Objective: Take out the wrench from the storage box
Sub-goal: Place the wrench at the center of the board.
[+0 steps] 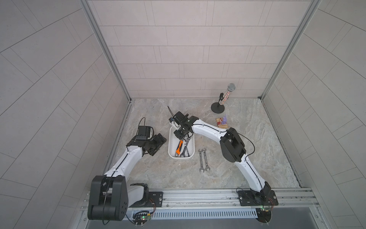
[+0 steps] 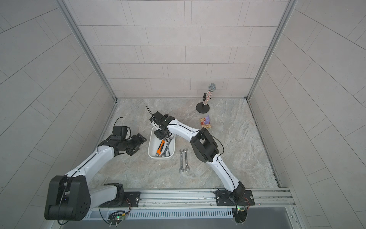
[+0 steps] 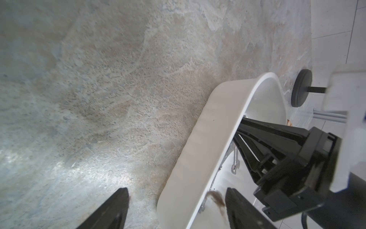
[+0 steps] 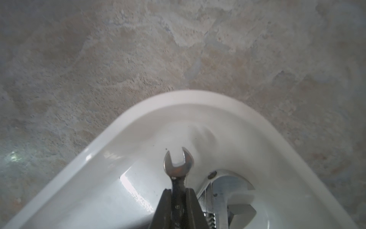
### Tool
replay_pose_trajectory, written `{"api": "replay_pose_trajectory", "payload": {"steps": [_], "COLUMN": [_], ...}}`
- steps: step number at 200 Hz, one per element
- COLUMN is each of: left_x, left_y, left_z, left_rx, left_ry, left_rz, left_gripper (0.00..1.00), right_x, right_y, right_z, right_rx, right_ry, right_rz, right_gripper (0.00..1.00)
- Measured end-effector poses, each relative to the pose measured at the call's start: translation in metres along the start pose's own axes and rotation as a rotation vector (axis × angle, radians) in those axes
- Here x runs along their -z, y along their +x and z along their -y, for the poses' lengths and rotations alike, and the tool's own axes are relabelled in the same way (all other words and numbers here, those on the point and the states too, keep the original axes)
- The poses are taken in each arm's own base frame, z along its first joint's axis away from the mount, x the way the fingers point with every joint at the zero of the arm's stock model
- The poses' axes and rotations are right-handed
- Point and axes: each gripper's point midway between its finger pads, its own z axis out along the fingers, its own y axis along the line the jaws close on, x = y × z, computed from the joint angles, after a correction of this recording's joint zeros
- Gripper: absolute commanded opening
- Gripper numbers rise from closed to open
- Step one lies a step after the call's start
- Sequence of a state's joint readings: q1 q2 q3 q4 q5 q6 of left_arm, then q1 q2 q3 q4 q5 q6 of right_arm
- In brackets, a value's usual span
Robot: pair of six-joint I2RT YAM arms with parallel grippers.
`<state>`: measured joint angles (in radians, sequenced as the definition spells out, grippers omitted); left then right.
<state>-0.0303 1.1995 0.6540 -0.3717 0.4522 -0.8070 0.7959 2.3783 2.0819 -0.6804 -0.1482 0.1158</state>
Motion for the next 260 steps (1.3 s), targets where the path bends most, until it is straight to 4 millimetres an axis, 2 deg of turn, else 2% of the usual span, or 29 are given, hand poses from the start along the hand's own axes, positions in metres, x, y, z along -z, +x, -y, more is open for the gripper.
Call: {"api": "replay_pose_trajectory", "payload": {"steps": [18, 52, 83, 113, 142, 171, 216, 229, 260], "left_x": [0.002, 0.005, 0.009, 0.012, 0.011, 0.010, 0.008, 0.006, 0.004], "left_y": [-0.001, 0.001, 0.004, 0.005, 0.007, 0.009, 0.016, 0.019, 0.023], "left_z": [0.002, 0.007, 0.014, 0.021, 0.023, 0.024, 0.028, 0.026, 0.022], "left_rx": [-0.013, -0.057, -0.110, -0.149, -0.171, -0.182, -0.199, -0.196, -0.186], "left_ry": [0.006, 0.016, 0.024, 0.024, 0.016, 0.012, 0.018, 0.016, 0.009], "left_rz": [0.007, 0.021, 0.035, 0.059, 0.066, 0.066, 0.050, 0.043, 0.033], "left_gripper": [0.82, 0.82, 0.82, 0.82, 0.82, 0.82, 0.82, 0.82, 0.83], "right_x": [0.019, 0.067, 0.112, 0.145, 0.167, 0.169, 0.134, 0.129, 0.123], "right_y": [-0.009, -0.020, -0.014, 0.018, 0.072, 0.131, 0.219, 0.229, 0.224], "right_z": [-0.001, 0.002, 0.012, 0.033, 0.057, 0.066, 0.062, 0.061, 0.064], "right_rx": [-0.027, -0.078, -0.130, -0.201, -0.288, -0.357, -0.424, -0.436, -0.466], "right_ry": [-0.002, 0.000, 0.015, 0.050, 0.109, 0.151, 0.164, 0.165, 0.155], "right_rz": [0.040, 0.133, 0.203, 0.236, 0.231, 0.190, 0.037, 0.016, 0.040], "right_gripper": [0.00, 0.00, 0.00, 0.00, 0.00, 0.01, 0.00, 0.00, 0.01]}}
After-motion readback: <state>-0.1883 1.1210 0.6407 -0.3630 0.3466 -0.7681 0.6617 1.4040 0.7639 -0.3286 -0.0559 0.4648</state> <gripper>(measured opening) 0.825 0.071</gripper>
